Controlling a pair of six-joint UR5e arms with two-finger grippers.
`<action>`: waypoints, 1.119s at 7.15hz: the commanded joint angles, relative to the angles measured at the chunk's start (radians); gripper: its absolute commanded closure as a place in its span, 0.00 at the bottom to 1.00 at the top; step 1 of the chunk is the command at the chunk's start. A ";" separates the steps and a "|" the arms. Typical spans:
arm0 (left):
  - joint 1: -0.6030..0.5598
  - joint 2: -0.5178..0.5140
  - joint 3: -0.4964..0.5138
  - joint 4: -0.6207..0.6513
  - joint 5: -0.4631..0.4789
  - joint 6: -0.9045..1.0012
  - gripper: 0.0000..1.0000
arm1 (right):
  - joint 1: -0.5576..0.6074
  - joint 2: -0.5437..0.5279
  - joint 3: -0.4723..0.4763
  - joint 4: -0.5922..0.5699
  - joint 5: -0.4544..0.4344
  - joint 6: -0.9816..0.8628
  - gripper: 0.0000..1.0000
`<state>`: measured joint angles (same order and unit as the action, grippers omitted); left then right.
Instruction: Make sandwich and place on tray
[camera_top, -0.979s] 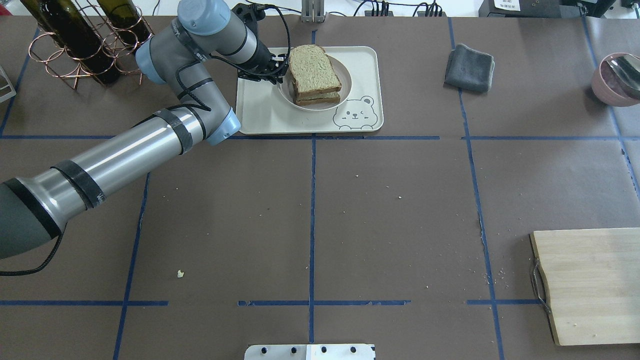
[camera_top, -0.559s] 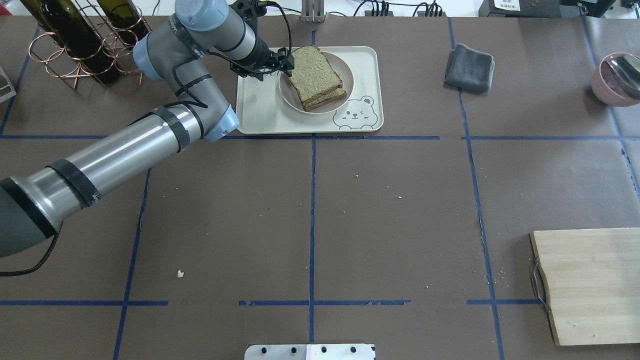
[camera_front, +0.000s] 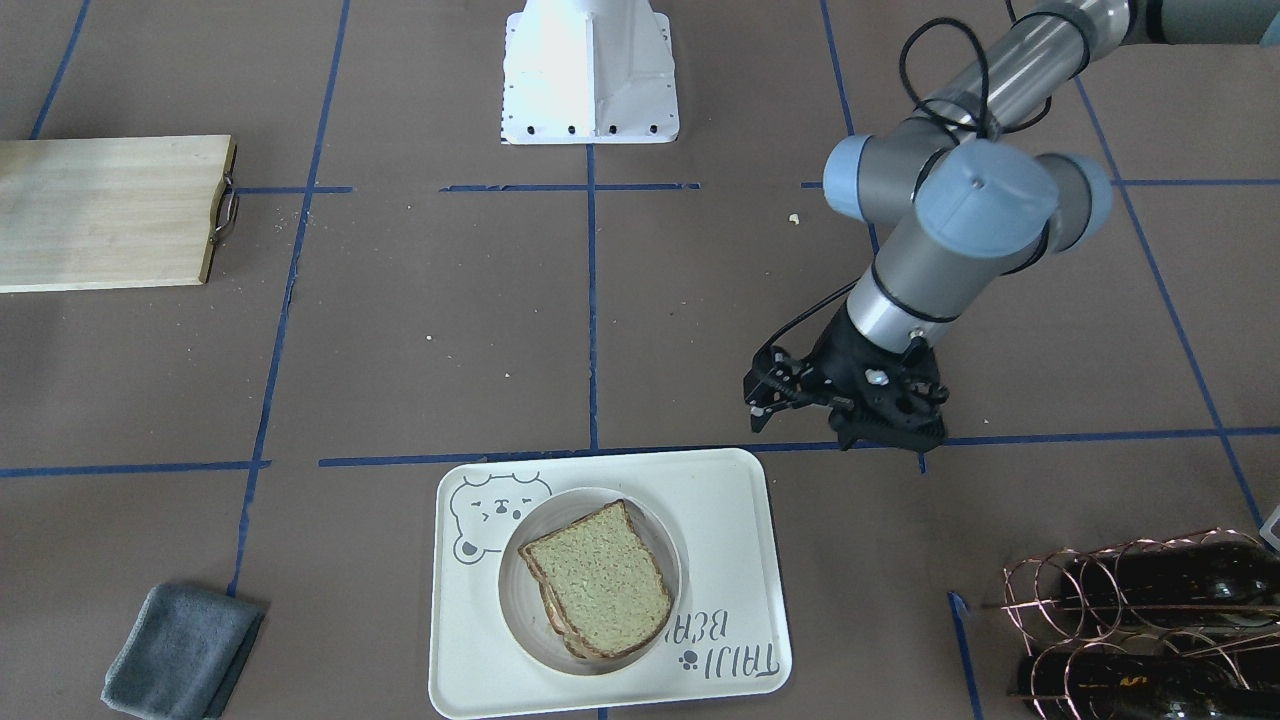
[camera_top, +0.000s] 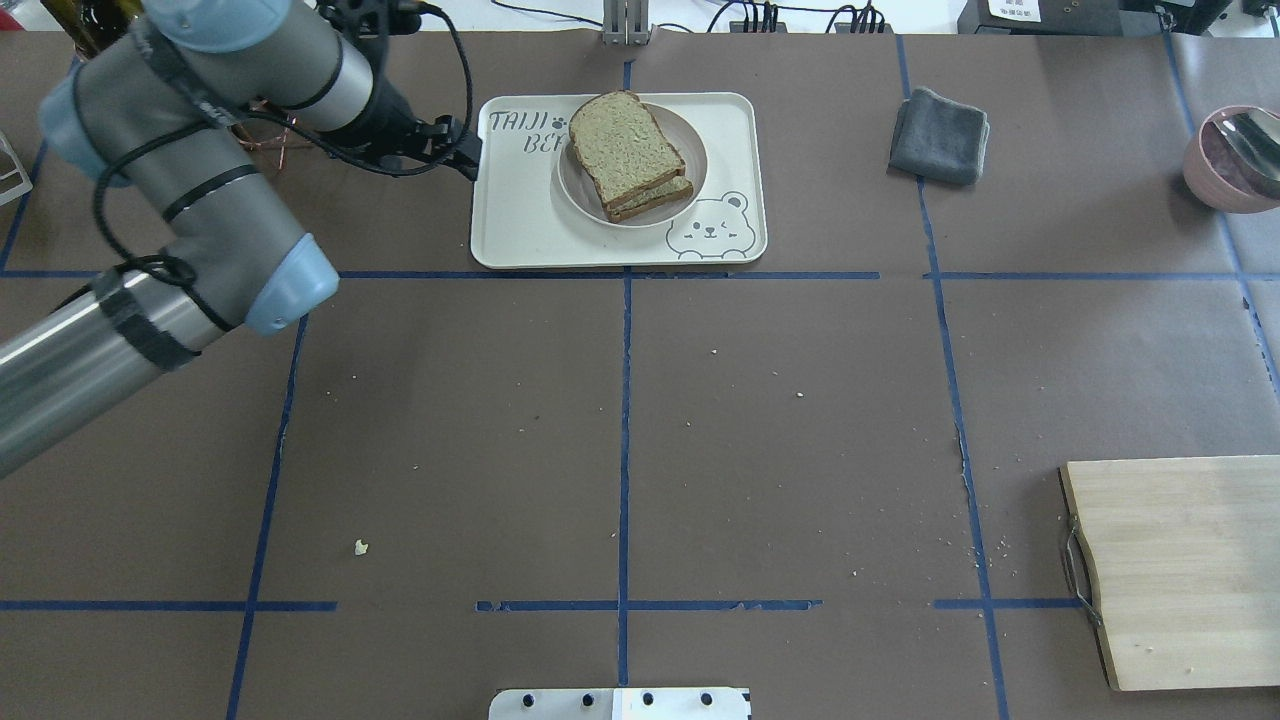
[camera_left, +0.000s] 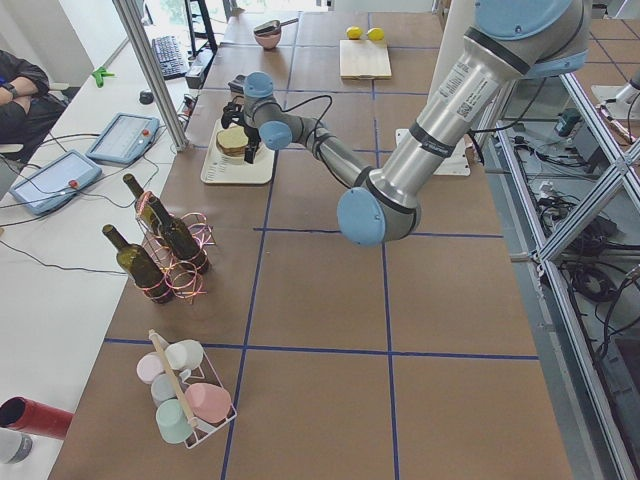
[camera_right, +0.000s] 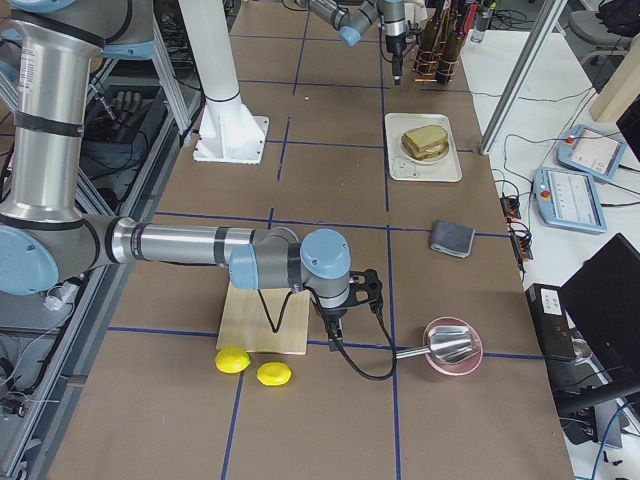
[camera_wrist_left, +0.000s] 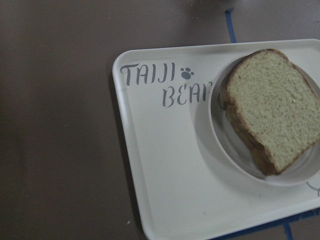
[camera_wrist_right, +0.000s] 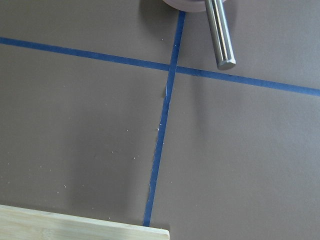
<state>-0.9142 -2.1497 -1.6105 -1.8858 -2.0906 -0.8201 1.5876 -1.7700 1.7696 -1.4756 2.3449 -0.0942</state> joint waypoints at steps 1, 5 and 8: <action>-0.145 0.257 -0.333 0.225 -0.003 0.328 0.00 | -0.003 0.003 0.004 0.000 0.020 0.013 0.00; -0.561 0.688 -0.320 0.263 -0.183 0.921 0.00 | -0.011 -0.002 -0.004 0.000 0.028 0.008 0.00; -0.677 0.823 -0.241 0.261 -0.197 0.923 0.00 | -0.011 0.000 -0.009 0.000 0.028 -0.007 0.00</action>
<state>-1.5247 -1.3666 -1.8765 -1.6260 -2.2837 0.0984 1.5770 -1.7713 1.7623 -1.4764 2.3715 -0.0965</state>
